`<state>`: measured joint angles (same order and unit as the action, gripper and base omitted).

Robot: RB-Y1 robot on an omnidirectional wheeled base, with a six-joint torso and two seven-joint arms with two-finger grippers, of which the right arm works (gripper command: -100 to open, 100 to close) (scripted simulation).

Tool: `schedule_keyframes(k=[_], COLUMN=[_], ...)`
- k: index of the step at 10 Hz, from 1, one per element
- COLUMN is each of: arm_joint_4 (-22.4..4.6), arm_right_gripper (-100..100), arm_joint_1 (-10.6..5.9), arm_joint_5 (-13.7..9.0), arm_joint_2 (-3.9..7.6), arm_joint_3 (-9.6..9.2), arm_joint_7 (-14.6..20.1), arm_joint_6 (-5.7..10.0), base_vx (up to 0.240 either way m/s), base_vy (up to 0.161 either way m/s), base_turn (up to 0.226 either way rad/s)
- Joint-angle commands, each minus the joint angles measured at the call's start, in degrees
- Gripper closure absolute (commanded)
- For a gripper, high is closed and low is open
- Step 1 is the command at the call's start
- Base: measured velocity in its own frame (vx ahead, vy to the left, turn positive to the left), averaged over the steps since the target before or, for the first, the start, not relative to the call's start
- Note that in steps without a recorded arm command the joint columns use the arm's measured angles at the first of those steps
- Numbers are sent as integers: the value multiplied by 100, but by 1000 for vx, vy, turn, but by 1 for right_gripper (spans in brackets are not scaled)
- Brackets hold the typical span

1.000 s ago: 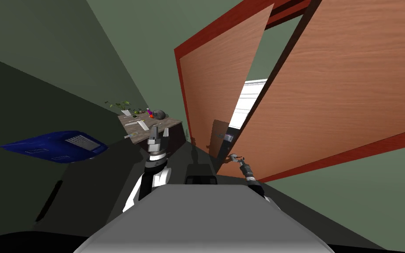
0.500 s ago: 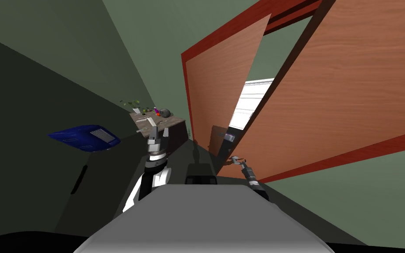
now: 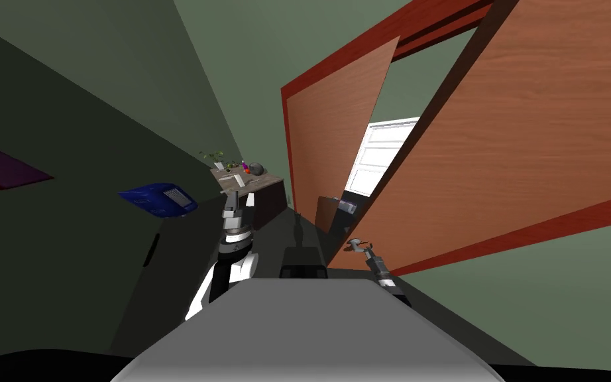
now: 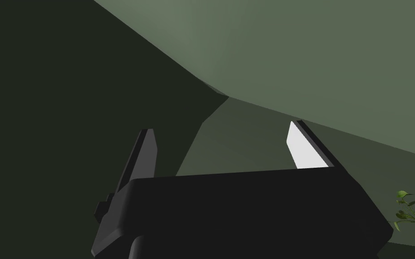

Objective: Pull the door open

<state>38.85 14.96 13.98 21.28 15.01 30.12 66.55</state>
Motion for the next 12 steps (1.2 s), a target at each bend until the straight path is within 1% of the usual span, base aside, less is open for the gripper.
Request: schedule_keyframes(k=[1,2,3,4,7,8,12], arm_joint_4=[-59,-51,14,55,232,317,541], arm_right_gripper=[100,100,100,100,100,100,100], arm_joint_1=[38,21,45,48,64,71,91], arm_joint_5=[62,18,-87,-140,-369,-480,-769], arm_joint_2=[-27,12,-3,-12,-53,-72,-123], arm_joint_3=[-62,-1,-72,-108,-265,-341,-540], arm_joint_7=[32,11,-56,-89,-234,-304,-487], arm_joint_6=[162,82,-6,-53,-254,-352,-607], base_vx=[-138,-60,-114,-211,-255,-257,-227], base_vy=[-23,-19,-18,-63,-69,-26,-75], base_turn=[64,-7,157,228,252,263,197])
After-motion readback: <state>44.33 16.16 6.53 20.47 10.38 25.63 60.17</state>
